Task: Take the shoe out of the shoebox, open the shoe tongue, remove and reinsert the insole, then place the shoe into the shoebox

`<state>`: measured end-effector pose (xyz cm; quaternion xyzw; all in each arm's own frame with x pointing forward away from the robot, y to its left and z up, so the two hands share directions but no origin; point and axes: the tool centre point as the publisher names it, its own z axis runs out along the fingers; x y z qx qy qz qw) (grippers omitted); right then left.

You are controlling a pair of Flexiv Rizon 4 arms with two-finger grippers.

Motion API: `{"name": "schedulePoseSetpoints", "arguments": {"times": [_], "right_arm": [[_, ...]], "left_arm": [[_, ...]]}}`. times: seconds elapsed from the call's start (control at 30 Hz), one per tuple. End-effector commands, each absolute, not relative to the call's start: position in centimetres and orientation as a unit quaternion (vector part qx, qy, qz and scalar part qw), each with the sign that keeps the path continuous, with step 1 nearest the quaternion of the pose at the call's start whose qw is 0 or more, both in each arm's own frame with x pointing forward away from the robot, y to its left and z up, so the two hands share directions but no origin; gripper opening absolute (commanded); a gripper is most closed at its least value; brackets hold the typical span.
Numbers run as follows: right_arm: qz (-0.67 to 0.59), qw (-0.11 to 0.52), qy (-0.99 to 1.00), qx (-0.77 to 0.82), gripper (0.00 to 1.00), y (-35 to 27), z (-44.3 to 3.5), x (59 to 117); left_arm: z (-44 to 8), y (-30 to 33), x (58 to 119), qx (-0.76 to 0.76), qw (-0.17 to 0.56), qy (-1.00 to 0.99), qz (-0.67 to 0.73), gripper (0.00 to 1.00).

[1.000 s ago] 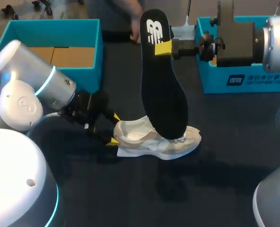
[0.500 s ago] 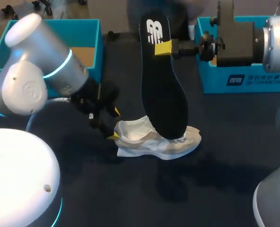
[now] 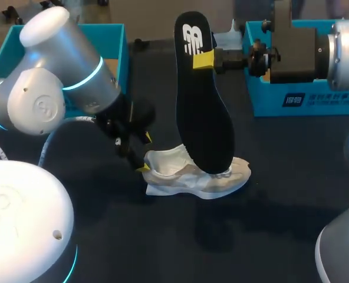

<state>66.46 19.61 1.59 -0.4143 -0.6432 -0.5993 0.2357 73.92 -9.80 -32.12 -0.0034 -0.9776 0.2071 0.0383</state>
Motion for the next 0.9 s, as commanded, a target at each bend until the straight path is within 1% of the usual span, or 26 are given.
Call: {"name": "schedulePoseSetpoints", "arguments": {"times": [0.03, 0.33, 0.6, 0.9], "right_arm": [[-0.599, 0.234, -0.643, -0.416, 0.00, 19.9, 1.5, 66.4], [-0.599, 0.234, -0.643, -0.416, 0.00, 19.9, 1.5, 66.4], [-0.599, 0.234, -0.643, -0.416, 0.00, 19.9, 1.5, 66.4], [-0.599, 0.234, -0.643, -0.416, 0.00, 19.9, 1.5, 66.4]], "left_arm": [[-30.3, -10.7, 73.8, -0.007, 0.024, -0.985, 0.172, 1.00], [-29.6, -12.6, 74.0, -0.021, 0.011, -0.992, 0.120, 1.00], [-30.2, -13.8, 75.0, -0.005, 0.014, -0.992, 0.126, 1.00], [-31.1, -15.3, 77.5, 0.023, 0.005, -0.994, 0.106, 1.00]]}}
